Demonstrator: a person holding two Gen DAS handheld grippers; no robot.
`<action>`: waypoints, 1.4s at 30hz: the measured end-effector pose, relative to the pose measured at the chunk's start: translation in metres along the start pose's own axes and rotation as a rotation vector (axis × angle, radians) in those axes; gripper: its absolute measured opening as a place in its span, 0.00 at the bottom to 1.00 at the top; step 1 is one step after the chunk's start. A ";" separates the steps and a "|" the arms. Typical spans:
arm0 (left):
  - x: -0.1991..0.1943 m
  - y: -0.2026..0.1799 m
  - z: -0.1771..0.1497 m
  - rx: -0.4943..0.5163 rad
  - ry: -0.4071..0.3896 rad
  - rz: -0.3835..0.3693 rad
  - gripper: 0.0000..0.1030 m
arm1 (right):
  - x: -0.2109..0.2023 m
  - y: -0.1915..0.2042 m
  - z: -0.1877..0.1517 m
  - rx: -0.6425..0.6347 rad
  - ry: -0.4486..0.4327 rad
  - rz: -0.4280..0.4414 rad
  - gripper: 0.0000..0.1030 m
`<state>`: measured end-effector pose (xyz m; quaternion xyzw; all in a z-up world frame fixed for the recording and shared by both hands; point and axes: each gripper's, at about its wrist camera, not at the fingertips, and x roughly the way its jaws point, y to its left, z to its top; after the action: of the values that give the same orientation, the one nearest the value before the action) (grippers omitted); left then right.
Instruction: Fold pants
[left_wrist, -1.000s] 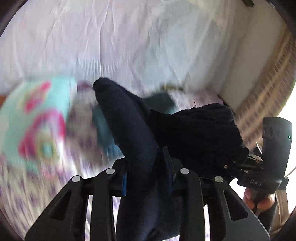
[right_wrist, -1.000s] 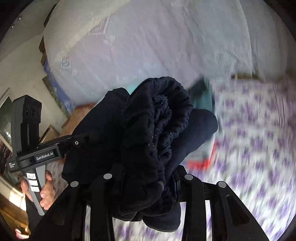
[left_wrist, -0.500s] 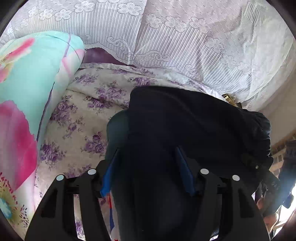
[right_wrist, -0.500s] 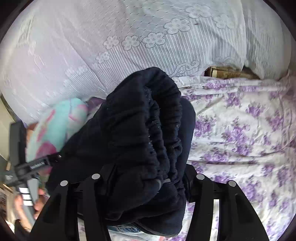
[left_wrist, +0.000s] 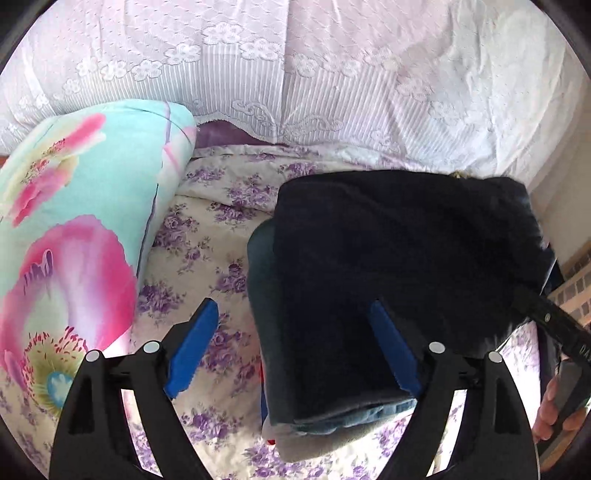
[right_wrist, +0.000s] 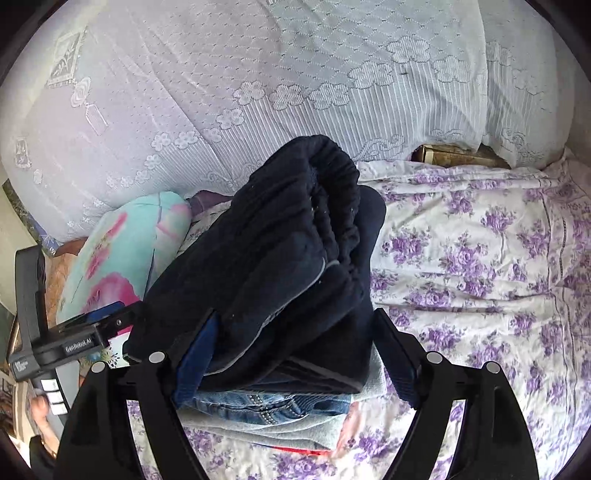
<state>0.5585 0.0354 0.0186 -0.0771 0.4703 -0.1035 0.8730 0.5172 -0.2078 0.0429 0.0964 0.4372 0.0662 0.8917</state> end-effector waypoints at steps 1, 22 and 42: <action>0.006 -0.004 -0.005 0.008 0.025 0.021 0.81 | 0.009 0.000 -0.003 0.015 0.054 -0.004 0.76; 0.003 -0.005 -0.045 0.025 0.050 0.016 0.85 | 0.000 -0.008 -0.030 0.067 0.063 0.055 0.77; -0.067 -0.009 -0.122 0.113 -0.198 0.105 0.95 | -0.094 -0.012 -0.126 -0.073 -0.283 -0.202 0.92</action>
<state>0.4196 0.0389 0.0086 -0.0127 0.3784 -0.0759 0.9224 0.3602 -0.2240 0.0371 0.0278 0.3121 -0.0219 0.9494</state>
